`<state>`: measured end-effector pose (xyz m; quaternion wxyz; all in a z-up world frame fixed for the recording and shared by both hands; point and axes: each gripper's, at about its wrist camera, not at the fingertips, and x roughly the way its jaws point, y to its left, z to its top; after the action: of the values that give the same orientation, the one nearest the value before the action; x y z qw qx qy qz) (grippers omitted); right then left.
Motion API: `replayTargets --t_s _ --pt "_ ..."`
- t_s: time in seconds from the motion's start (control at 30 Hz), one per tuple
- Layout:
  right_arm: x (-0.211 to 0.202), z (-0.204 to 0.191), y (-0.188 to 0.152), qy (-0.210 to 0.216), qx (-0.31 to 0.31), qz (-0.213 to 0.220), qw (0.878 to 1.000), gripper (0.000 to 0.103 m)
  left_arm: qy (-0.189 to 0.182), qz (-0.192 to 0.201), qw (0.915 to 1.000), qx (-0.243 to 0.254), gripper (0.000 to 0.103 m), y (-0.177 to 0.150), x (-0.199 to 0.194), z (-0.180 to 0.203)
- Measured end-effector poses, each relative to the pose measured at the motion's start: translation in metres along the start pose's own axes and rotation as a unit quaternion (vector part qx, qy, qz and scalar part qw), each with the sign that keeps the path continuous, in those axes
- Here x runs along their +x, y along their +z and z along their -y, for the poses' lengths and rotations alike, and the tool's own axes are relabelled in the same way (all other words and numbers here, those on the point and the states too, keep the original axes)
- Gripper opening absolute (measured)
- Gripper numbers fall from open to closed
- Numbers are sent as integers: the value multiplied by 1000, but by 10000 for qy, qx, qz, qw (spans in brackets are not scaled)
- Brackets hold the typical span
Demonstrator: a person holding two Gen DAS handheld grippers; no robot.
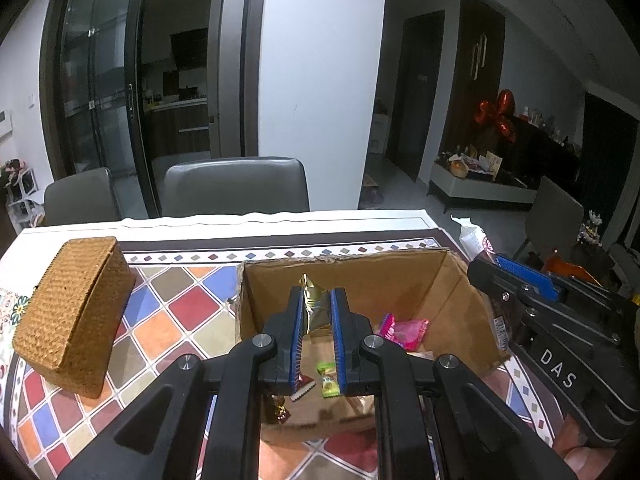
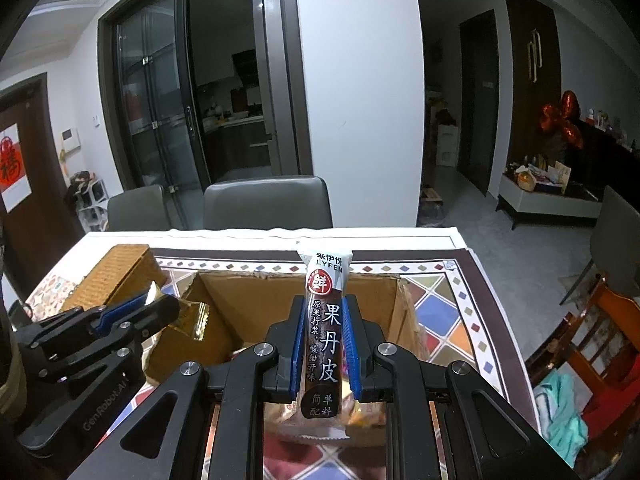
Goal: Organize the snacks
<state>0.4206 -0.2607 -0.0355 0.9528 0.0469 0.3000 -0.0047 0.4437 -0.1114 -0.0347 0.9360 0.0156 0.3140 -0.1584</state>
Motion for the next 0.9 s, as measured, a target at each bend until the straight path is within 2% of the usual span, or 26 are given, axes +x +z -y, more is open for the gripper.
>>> replayTargets --t_s 0.27,0.3,0.37,0.4,0.43,0.5,0.53,0.6,0.67,0.8,0.9 --pt "21 3 -3 -8 -61 -147 9999 19 31 -141 9999 37 16 -1 21 1" --pt "22 4 -4 -12 -68 -136 9999 20 61 -138 9999 51 18 -1 22 2" --pt "26 3 -2 -36 -103 -141 9998 21 98 -143 9998 59 27 -2 23 3" --pt "27 4 -2 -61 -109 -131 9998 28 103 -141 9998 38 38 -3 23 2" --pt "26 4 -2 -83 -102 -109 9999 39 120 -123 9999 12 45 -3 22 2" --pt "24 6 -1 -115 -73 -50 9999 52 160 -101 9998 13 48 -4 20 1" --pt "23 6 -1 -167 -71 -20 9998 56 207 -107 9997 22 53 -4 19 2" --pt "21 7 0 -199 -67 4 9998 56 256 -83 9996 -2 59 -3 16 0" --pt "18 8 0 -226 -30 0 9997 56 325 -66 9994 -3 60 -3 12 0" --pt "9 9 0 -275 -9 37 9996 65 392 -15 9992 -31 67 -4 -1 -1" --pt "1 8 0 -298 -8 66 9995 65 424 32 9991 -59 69 -5 -14 -1"
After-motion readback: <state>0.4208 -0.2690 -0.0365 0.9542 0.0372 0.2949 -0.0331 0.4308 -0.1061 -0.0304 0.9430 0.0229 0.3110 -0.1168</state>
